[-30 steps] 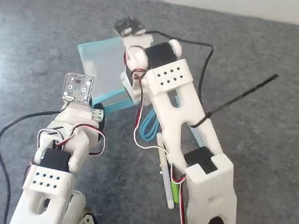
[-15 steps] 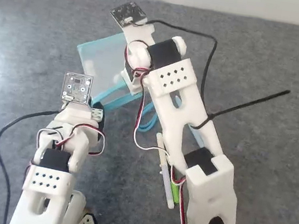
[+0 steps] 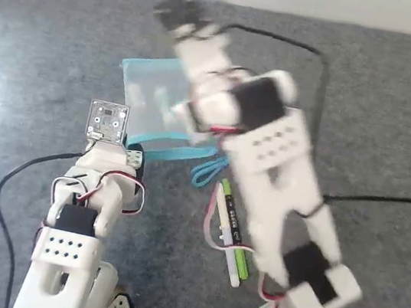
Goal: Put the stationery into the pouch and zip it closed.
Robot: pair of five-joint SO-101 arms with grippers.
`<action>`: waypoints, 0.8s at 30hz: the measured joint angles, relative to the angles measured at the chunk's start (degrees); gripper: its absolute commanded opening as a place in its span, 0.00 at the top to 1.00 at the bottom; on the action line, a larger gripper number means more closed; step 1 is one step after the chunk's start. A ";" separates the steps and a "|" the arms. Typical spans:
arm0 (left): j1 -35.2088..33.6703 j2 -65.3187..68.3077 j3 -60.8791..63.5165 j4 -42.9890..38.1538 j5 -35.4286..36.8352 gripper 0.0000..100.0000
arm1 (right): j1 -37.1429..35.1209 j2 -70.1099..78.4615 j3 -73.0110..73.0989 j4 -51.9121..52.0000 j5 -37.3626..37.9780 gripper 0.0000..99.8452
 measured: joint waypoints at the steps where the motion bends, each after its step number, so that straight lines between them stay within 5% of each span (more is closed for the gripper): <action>1: 0.00 0.00 0.00 0.00 0.00 0.99 | 1.14 -2.20 4.48 -0.44 0.79 0.79; 12: -1.93 0.00 -5.10 2.37 2.11 0.99 | 3.78 -29.98 72.18 -31.38 2.99 0.79; 24: -1.93 0.00 -5.10 2.37 2.29 0.99 | 18.20 -30.68 84.75 -39.82 11.34 0.79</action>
